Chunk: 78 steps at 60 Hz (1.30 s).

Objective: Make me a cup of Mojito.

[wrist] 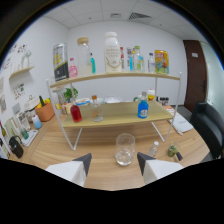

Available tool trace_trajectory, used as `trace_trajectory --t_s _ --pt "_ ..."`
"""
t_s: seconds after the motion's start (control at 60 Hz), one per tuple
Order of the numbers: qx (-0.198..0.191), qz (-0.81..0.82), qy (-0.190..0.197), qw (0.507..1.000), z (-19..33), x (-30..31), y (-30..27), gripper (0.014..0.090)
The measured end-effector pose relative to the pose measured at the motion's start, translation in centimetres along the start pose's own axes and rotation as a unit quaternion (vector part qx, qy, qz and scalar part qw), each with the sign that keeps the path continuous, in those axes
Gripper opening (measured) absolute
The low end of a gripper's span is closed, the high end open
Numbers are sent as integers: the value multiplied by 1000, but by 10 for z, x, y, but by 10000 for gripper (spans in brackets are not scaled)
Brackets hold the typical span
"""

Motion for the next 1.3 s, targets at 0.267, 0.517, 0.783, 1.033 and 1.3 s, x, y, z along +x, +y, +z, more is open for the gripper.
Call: trace_trajectory --t_s 0.267,0.517,0.783,1.033,1.3 --pt "85 -6 -21 996 -43 -96 -118 855" --pt "144 -35 -43 988 -42 -159 -196 861" --pt "155 -25 -33 987 18 -181 -244 862" --pt "148 -11 -29 988 76 -188 -271 825" --pt "150 -16 -10 988 100 -186 -279 538"
